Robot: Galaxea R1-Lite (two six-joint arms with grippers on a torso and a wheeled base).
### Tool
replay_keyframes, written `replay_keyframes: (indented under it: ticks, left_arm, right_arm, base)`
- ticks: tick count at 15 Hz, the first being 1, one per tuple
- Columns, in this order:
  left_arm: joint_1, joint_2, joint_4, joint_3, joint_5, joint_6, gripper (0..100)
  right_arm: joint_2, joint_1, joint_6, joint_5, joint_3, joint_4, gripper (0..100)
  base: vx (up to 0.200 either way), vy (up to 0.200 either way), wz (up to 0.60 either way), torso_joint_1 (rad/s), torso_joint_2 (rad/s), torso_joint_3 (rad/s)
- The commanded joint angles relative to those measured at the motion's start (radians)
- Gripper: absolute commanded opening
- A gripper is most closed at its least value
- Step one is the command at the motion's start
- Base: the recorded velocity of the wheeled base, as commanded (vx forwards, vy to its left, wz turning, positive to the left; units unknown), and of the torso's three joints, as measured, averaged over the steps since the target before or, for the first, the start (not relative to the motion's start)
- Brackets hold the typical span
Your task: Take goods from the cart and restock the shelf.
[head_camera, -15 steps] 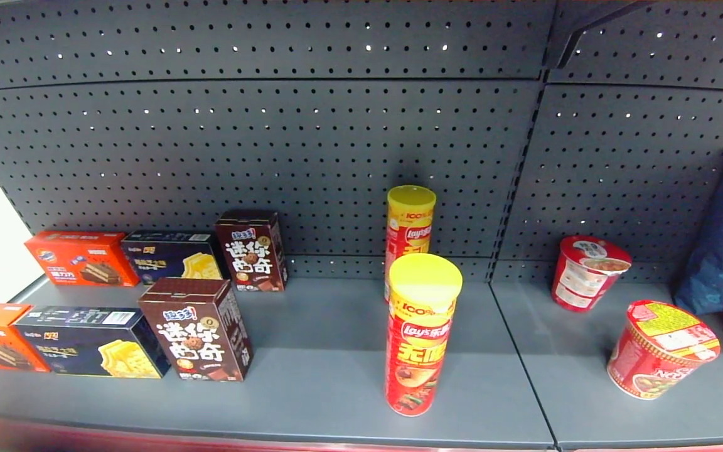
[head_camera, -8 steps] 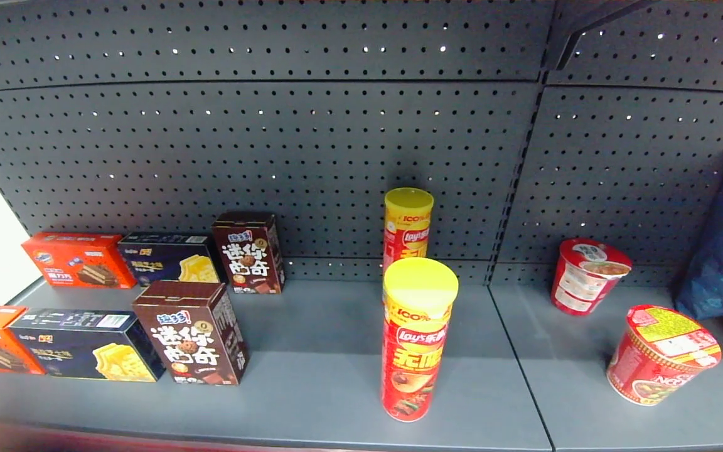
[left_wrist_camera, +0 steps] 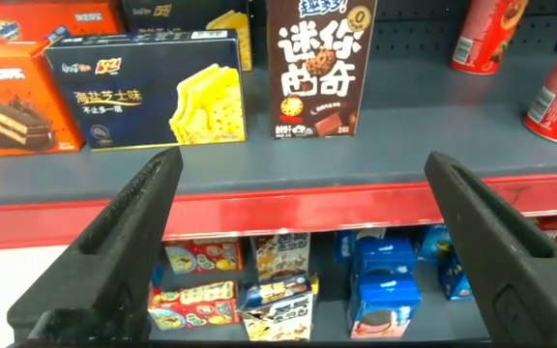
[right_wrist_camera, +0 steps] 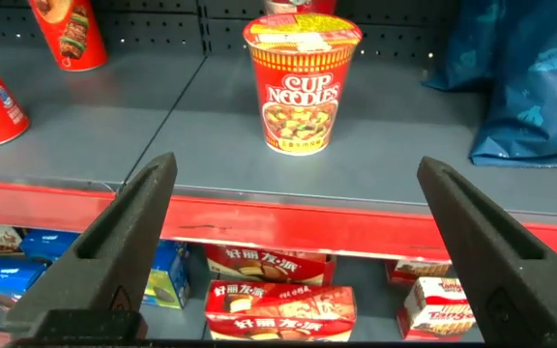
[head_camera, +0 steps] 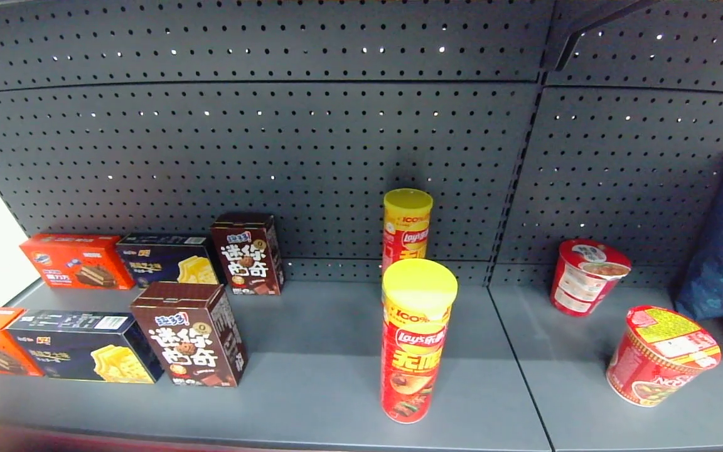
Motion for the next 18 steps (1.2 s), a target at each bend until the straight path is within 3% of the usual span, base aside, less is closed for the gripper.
replay_keyframes:
  ticks: [1,18]
  left_arm:
    - [0.001,0.000,-0.001,0.000,0.001,-0.004,100]
    - [0.001,0.000,-0.001,0.002,0.008,-0.009,100]
  right_arm:
    - [0.003,0.000,0.000,0.000,0.000,0.000,100]
    - [0.003,0.000,-0.002,-0.003,0.000,0.000,100]
  base:
    - [0.000,0.000,0.00,0.000,0.00,0.000]
    - [0.000,0.000,0.00,0.000,0.00,0.000]
